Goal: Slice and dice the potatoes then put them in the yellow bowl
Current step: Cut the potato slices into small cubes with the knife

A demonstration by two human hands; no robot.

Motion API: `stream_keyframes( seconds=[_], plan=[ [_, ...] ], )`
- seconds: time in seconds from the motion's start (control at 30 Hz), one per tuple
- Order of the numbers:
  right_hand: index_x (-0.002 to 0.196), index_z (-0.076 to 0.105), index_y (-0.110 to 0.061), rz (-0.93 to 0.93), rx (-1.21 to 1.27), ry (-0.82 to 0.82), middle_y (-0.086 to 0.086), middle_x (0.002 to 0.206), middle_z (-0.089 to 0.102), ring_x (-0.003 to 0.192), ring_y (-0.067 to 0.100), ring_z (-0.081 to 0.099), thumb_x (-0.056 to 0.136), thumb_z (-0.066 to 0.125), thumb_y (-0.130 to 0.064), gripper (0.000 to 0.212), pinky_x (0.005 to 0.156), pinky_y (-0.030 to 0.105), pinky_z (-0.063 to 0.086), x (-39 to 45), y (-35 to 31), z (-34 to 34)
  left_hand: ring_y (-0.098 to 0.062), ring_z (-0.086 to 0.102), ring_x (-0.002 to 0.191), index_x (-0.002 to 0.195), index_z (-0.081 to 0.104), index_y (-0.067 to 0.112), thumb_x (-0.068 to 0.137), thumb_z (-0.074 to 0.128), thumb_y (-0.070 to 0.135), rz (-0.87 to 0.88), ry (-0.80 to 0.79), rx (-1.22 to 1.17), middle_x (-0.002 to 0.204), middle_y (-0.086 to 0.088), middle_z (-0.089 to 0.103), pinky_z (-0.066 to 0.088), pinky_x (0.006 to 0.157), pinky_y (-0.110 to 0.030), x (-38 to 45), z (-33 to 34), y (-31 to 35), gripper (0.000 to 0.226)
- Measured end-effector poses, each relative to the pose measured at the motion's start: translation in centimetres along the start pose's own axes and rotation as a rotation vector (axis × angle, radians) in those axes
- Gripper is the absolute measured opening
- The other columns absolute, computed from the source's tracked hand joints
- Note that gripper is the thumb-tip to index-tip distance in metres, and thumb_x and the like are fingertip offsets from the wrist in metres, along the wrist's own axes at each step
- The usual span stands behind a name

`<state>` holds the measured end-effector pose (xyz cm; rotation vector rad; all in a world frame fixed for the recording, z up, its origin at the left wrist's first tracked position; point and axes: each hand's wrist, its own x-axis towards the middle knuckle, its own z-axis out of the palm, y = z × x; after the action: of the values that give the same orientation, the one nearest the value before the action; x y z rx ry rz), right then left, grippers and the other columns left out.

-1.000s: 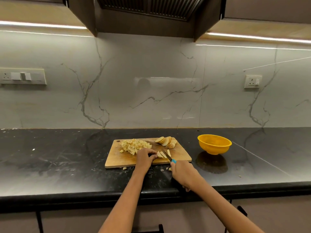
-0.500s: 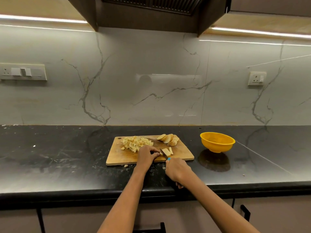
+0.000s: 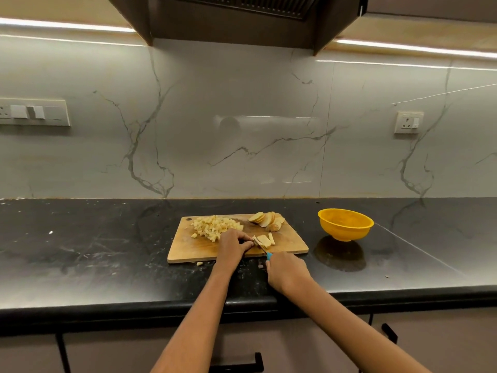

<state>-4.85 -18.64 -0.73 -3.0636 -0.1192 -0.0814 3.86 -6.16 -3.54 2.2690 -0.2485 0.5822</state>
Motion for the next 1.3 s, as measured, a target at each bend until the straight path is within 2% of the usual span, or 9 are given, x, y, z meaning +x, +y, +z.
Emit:
stream_keyframes(
  seconds=[0.23,0.43,0.63,0.73,0.8,0.87,0.97,1.03,1.3],
  plan=[
    [0.114,0.058,-0.007,0.093,0.25,0.194,0.01,0.113,0.064,0.104,0.024,0.062,0.102,0.035,-0.036,0.038,0.08,0.031,0.046,-1.7,1.3,0.0,-0.008,0.061,0.089,0.095,0.074,0.011,0.081,0.07,0.017,-0.004,0.025,0.018,0.095,-0.003,0.072,0.038,0.08,-0.016,0.3,0.5,-0.2,0.015],
    [0.112,0.058,-0.007,0.157,0.273,0.299,0.01,0.11,0.065,0.102,0.023,0.063,0.102,0.034,-0.033,0.037,0.079,0.029,0.048,0.6,3.1,0.1,-0.013,0.061,0.102,0.102,0.072,0.013,0.08,0.071,0.012,0.023,-0.055,-0.016,0.105,-0.003,0.07,0.041,0.091,-0.019,1.2,0.4,-0.2,0.022],
    [0.111,0.059,-0.004,0.201,0.357,0.3,0.009,0.105,0.064,0.093,0.02,0.065,0.102,0.034,-0.034,0.04,0.07,0.025,0.049,3.8,5.1,0.6,-0.019,0.026,0.139,0.141,0.039,0.025,0.079,0.06,-0.008,0.096,-0.515,0.056,0.15,-0.001,0.032,0.023,0.113,-0.033,4.5,-0.3,0.9,0.073],
    [0.112,0.059,-0.005,0.184,0.337,0.257,0.008,0.104,0.063,0.091,0.019,0.063,0.102,0.033,-0.035,0.042,0.067,0.024,0.043,4.6,5.2,0.8,-0.02,0.016,0.143,0.144,0.031,0.03,0.082,0.049,-0.012,0.09,-0.767,0.122,0.156,0.002,0.018,0.022,0.114,-0.035,5.6,-0.6,1.7,0.077],
    [0.113,0.06,-0.005,0.182,0.35,0.252,0.005,0.097,0.06,0.08,0.014,0.058,0.103,0.032,-0.036,0.043,0.064,0.023,0.041,4.7,5.5,0.8,-0.019,0.023,0.139,0.142,0.036,0.03,0.083,0.048,-0.011,0.116,-0.839,0.204,0.155,0.001,0.02,0.029,0.106,-0.031,6.1,-0.6,2.0,0.072],
    [0.113,0.06,-0.006,0.183,0.358,0.263,0.002,0.09,0.055,0.074,0.011,0.053,0.102,0.032,-0.038,0.043,0.063,0.022,0.041,4.9,5.7,0.9,-0.018,0.033,0.132,0.139,0.042,0.03,0.084,0.051,-0.008,0.104,-0.837,0.209,0.152,0.0,0.027,0.034,0.101,-0.029,6.5,-0.6,1.6,0.067],
    [0.112,0.061,-0.008,0.187,0.366,0.255,0.0,0.088,0.055,0.074,0.01,0.055,0.102,0.033,-0.039,0.044,0.063,0.022,0.044,5.0,5.7,1.2,-0.019,0.035,0.133,0.133,0.05,0.029,0.083,0.057,-0.005,0.069,-0.792,0.149,0.147,0.0,0.037,0.034,0.109,-0.038,6.6,-0.6,1.0,0.061],
    [0.112,0.061,-0.007,0.183,0.368,0.243,0.001,0.088,0.055,0.075,0.011,0.055,0.102,0.032,-0.04,0.044,0.064,0.023,0.045,5.1,5.8,1.3,-0.018,0.04,0.129,0.13,0.054,0.025,0.082,0.059,-0.006,0.068,-0.757,0.107,0.143,-0.001,0.043,0.036,0.108,-0.036,6.5,-0.6,0.8,0.057],
    [0.114,0.06,-0.007,0.183,0.399,0.226,0.002,0.09,0.058,0.076,0.011,0.057,0.102,0.032,-0.039,0.044,0.063,0.023,0.045,4.7,5.9,1.0,-0.02,0.036,0.134,0.142,0.038,0.025,0.089,0.053,0.0,0.103,-0.733,0.222,0.149,0.0,0.033,0.033,0.111,-0.034,5.4,0.1,1.3,0.06]
  ],
)
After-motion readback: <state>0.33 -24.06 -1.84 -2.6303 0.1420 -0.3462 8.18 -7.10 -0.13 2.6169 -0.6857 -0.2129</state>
